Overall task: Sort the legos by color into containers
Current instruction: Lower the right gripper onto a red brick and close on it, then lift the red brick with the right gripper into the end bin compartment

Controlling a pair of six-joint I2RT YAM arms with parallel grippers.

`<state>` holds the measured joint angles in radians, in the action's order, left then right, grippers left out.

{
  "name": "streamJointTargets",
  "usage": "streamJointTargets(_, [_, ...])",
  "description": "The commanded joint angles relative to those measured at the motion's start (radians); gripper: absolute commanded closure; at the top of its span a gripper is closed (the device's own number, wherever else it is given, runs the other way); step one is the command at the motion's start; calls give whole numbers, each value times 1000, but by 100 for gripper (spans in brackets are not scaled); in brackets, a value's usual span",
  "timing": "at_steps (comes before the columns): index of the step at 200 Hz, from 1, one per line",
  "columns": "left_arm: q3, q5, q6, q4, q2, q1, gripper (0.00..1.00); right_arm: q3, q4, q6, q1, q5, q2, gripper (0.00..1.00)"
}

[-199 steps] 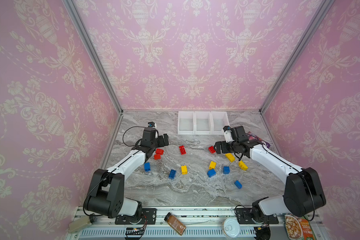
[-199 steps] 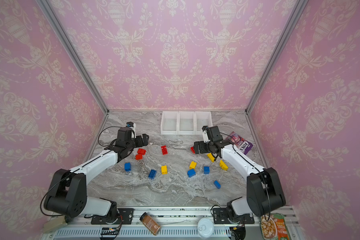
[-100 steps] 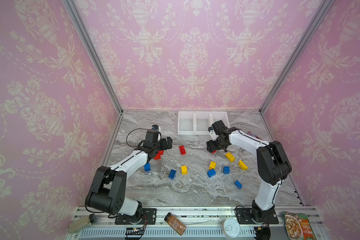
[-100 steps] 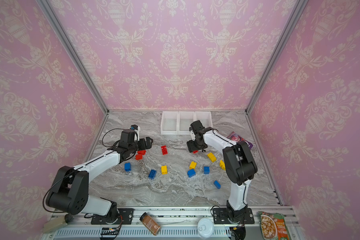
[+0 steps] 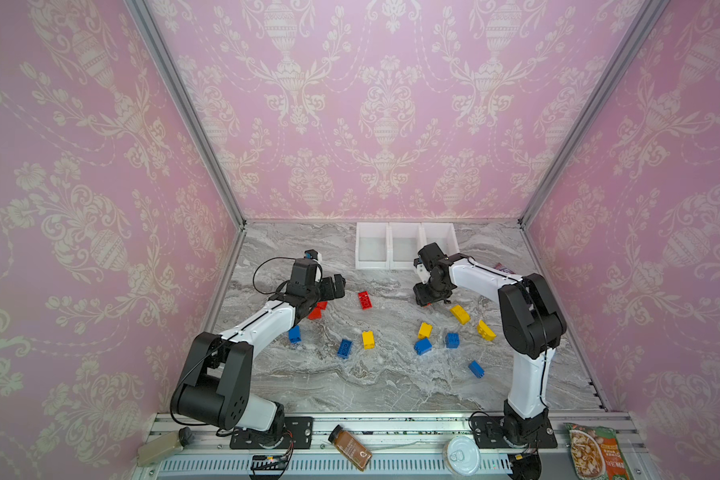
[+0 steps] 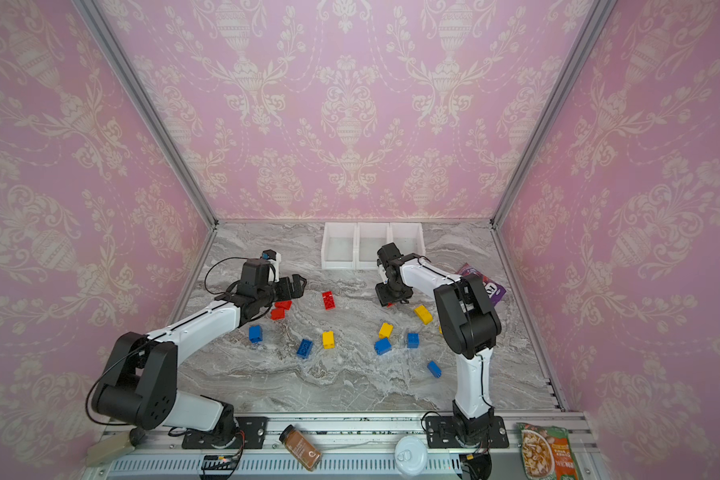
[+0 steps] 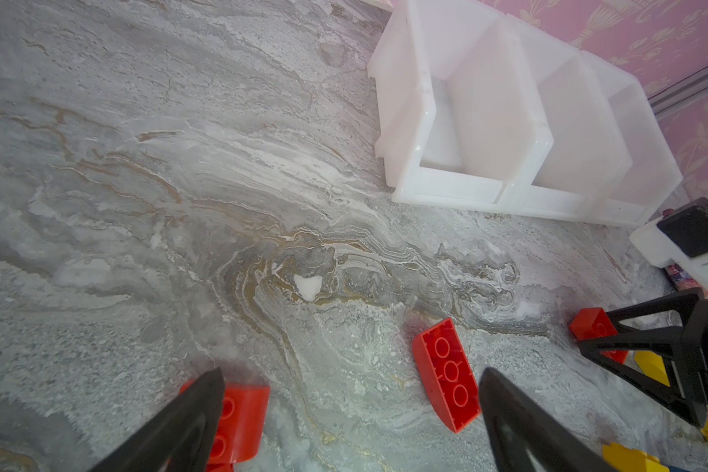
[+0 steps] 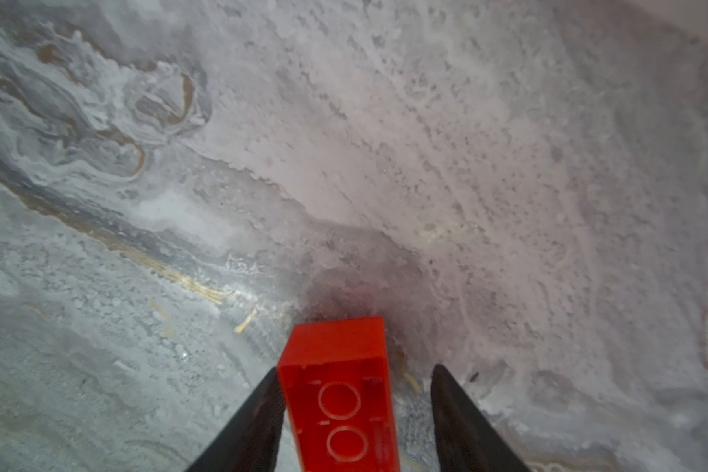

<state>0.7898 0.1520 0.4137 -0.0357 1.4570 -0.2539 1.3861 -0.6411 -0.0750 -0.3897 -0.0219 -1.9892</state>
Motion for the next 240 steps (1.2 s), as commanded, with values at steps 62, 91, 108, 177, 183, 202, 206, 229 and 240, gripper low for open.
streamJointTargets(62, [-10, 17, 13, -1, 13, -6, 1, 18, 0, -1, -15, 25, -16, 65])
streamJointTargets(91, [-8, 18, 16, 2, 8, -6, 1, -6, 10, -15, -17, 22, 24, 68])
streamJointTargets(108, [-5, 20, 16, 6, 4, -7, 1, -20, 15, -25, -16, 28, 69, 70])
streamJointTargets(177, [8, 27, 16, 8, 12, -13, 1, 122, -1, -46, 47, 44, 160, 72])
streamJointTargets(183, [7, 26, 17, 8, 12, -13, 1, 145, -6, -46, 56, 45, 153, 72])
streamJointTargets(202, [5, 24, 18, 9, 10, -13, 1, 240, -25, -49, 93, 57, 113, 72])
streamJointTargets(206, [5, 24, 17, 8, 11, -14, 1, 261, -29, -51, 100, 58, 101, 72])
streamJointTargets(229, [5, 23, 17, 11, 4, -13, 1, 367, -43, -60, 139, 65, 26, 72])
streamJointTargets(240, [5, 23, 17, 14, 2, -13, 1, 416, -47, -72, 162, 55, -17, 72])
